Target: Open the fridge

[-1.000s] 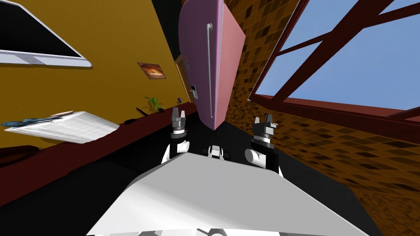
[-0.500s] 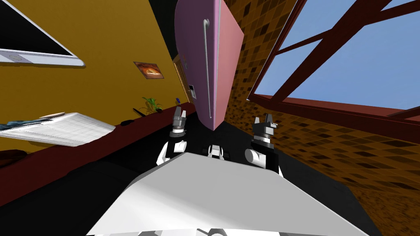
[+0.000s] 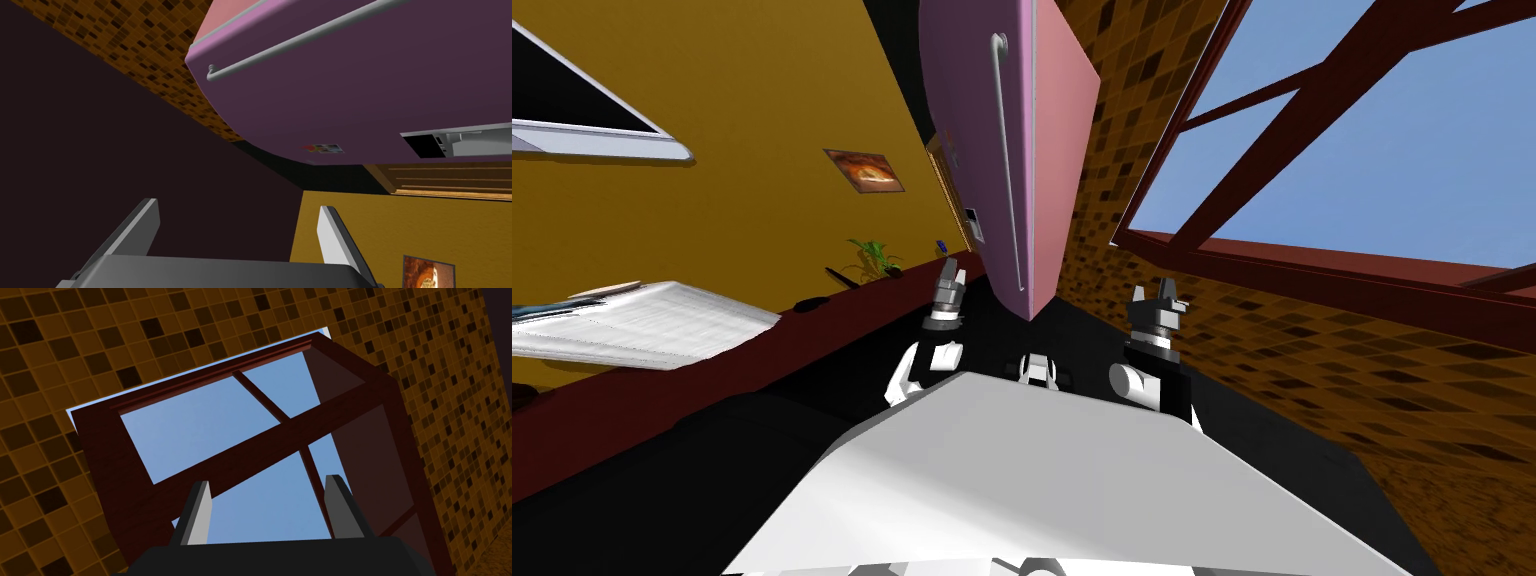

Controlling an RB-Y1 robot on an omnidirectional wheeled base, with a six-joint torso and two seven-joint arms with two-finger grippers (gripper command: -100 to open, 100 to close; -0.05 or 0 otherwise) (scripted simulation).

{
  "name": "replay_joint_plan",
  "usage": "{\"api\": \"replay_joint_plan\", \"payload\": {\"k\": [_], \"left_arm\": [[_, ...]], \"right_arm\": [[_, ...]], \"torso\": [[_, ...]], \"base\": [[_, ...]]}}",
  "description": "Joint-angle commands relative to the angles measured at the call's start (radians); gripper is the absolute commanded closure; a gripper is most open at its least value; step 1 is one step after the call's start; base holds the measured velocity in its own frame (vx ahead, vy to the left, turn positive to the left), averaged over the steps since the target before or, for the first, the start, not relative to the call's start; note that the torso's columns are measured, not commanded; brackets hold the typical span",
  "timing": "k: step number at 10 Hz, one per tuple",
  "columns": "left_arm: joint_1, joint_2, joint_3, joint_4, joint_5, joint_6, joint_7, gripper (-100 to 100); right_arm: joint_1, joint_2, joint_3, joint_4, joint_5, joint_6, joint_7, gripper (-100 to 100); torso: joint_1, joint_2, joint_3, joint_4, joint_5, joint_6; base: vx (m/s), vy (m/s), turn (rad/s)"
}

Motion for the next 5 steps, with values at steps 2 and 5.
{"api": "replay_joint_plan", "payload": {"k": [2,5], "left_arm": [[-0.008,0.018,0.022,-0.022,0.001,0.102,0.004,-100],[-0.013,0.023,0.037,-0.035,0.001,0.176,0.007,-100]], "right_arm": [[0.0,0.0,0.0,0.0,0.0,0.0,0.0,0],[0.0,0.0,0.0,0.0,0.0,0.0,0.0,0]], "torso": [[-0.001,-0.001,0.0,0.0,0.0,0.0],[-0.001,0.0,0.0,0.0,0.0,0.0]], "base": [[0.086,-0.034,-0.065],[0.065,-0.027,-0.036]]}}
